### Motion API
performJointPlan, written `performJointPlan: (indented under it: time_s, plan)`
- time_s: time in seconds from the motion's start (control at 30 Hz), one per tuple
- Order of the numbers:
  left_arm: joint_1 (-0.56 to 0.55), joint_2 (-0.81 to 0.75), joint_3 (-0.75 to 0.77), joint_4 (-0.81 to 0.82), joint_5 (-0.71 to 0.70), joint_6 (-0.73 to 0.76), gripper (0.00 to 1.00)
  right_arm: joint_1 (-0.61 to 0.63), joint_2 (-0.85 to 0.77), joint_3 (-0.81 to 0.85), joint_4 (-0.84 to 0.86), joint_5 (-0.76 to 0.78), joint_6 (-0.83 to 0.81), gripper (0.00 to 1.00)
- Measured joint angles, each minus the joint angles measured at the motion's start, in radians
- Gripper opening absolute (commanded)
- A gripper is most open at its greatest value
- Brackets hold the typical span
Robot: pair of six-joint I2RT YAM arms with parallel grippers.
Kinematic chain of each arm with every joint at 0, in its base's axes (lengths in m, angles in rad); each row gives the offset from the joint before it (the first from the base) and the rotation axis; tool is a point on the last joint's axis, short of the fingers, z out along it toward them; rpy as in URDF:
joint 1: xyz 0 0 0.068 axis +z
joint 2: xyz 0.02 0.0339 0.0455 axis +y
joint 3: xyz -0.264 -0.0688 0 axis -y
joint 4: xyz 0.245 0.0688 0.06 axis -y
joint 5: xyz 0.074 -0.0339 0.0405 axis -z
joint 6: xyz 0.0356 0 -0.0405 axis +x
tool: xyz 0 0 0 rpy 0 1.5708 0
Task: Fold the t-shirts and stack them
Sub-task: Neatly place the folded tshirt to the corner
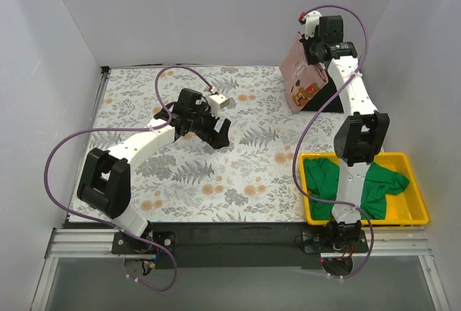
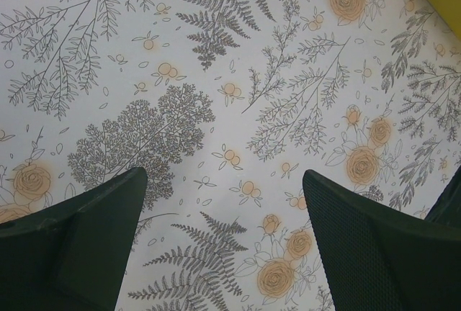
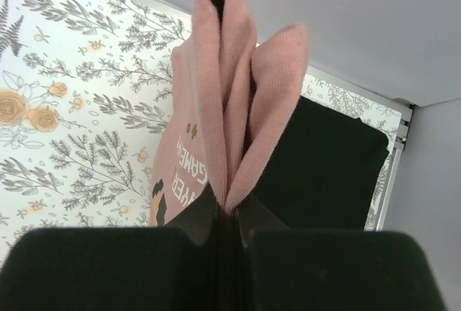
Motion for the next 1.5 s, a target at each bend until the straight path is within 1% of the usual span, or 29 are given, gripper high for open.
performJointPlan:
  time_s: [0.2, 0.47, 0.87, 1.03, 1.5]
  plan:
    - [0.0, 0.0, 0.0, -0.002, 0.005, 0.0, 0.89, -0.015, -0.039, 0.011, 0.0, -0.026, 0.011, 0.01]
    - [0.0, 0.0, 0.0, -0.023, 0.006, 0.003, 0.89, -0.069, -0.036, 0.016, 0.002, -0.044, 0.016, 0.01]
    - [0.0, 0.003, 0.007, -0.058, 0.006, 0.011, 0.89, -0.149, 0.051, 0.017, 0.021, -0.077, 0.014, 0.01]
    - [0.0, 0.014, 0.018, -0.06, 0.009, 0.012, 0.89, -0.174, 0.06, 0.017, 0.033, -0.084, 0.015, 0.01]
    - [0.0, 0.021, 0.024, -0.068, 0.013, 0.011, 0.9, -0.173, 0.064, 0.017, 0.06, -0.079, -0.016, 0.01]
